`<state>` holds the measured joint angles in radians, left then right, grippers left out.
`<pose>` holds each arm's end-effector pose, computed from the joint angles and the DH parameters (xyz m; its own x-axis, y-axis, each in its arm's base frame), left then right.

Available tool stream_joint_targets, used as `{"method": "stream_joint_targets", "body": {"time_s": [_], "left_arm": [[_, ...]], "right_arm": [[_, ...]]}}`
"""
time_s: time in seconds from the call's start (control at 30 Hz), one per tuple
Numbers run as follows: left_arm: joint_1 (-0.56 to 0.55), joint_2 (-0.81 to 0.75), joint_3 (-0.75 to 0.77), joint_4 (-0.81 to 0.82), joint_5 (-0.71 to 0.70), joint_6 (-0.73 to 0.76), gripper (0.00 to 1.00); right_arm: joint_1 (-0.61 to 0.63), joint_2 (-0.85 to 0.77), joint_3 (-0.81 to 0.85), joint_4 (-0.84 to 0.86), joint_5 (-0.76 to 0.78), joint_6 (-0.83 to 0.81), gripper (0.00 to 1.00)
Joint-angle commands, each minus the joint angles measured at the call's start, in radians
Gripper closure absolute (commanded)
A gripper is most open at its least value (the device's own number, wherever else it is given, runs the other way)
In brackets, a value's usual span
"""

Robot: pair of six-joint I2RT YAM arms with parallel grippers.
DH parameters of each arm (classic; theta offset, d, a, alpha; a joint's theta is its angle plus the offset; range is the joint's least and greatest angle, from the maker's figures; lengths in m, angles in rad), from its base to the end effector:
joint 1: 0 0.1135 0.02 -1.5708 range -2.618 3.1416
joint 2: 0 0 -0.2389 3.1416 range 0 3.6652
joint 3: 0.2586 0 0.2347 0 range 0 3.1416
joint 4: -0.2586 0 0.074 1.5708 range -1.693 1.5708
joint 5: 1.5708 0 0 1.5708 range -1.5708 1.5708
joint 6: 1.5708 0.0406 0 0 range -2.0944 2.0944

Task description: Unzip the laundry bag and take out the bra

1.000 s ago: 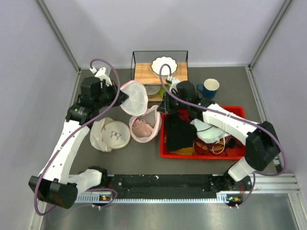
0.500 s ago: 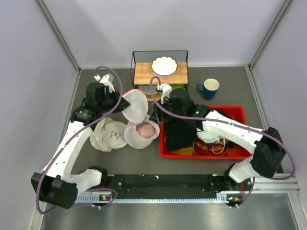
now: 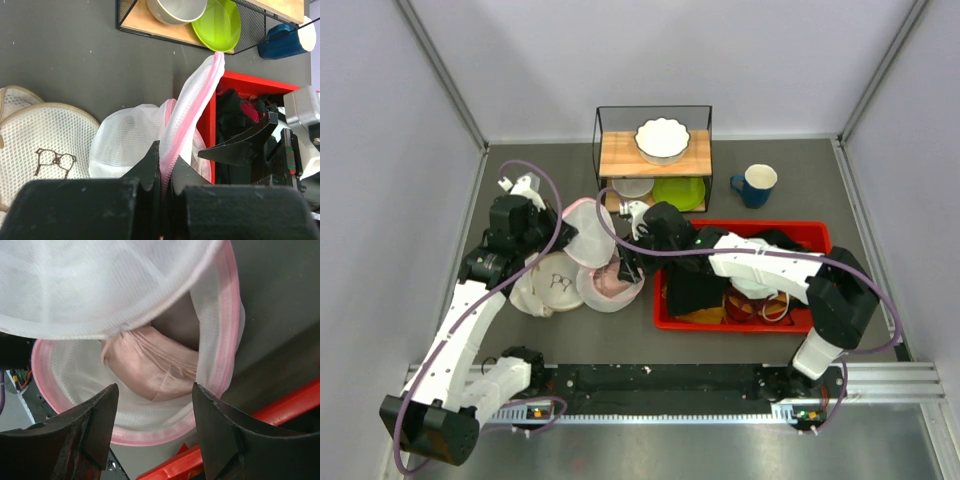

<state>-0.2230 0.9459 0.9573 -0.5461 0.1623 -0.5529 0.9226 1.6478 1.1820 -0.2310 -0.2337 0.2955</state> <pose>0.1981 -0.0516 0.3117 -0.6087 -0.3934 -0.6890 0.0401 0.8520 -0.5219 0.2069 0.2888 0.2306 -0.6277 -0.3596 -0.6904 -0.7316 0.5754 0.3655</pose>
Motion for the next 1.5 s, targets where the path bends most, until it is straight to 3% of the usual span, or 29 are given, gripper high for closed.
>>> {"method": "stream_joint_targets", "body": {"time_s": [0.0,0.1,0.3,0.4,0.47,0.6,0.93,1.27,1.47], "left_arm": [[0.007,-0.024,-0.017,0.032,-0.018,-0.025,1.00],[0.007,-0.024,-0.019,0.037,-0.010,-0.025,1.00],[0.007,-0.016,-0.020,0.044,0.012,-0.030,1.00],[0.007,-0.022,-0.022,0.046,0.013,-0.031,1.00],[0.008,-0.032,-0.029,0.049,0.006,-0.038,1.00],[0.011,-0.042,-0.054,0.054,-0.007,-0.048,1.00],[0.034,-0.029,-0.089,0.038,-0.033,-0.022,1.00],[0.037,-0.021,-0.083,0.031,-0.037,-0.012,1.00],[0.037,-0.015,-0.077,0.031,-0.035,-0.010,1.00]], "right_arm": [[0.033,0.017,0.079,0.033,0.007,-0.007,0.34],[0.051,0.040,0.094,0.051,0.022,0.002,0.29],[0.064,0.095,0.113,0.064,0.083,0.036,0.30],[0.067,0.142,0.119,0.062,0.112,0.048,0.23],[0.070,0.164,0.125,0.061,0.140,0.056,0.26],[0.070,0.101,0.091,0.059,0.224,0.093,1.00],[0.070,-0.267,0.031,0.058,0.231,0.056,1.00],[0.056,-0.347,0.024,0.130,0.313,0.106,1.00],[-0.010,-0.447,0.110,0.042,0.366,0.132,1.00]]}}
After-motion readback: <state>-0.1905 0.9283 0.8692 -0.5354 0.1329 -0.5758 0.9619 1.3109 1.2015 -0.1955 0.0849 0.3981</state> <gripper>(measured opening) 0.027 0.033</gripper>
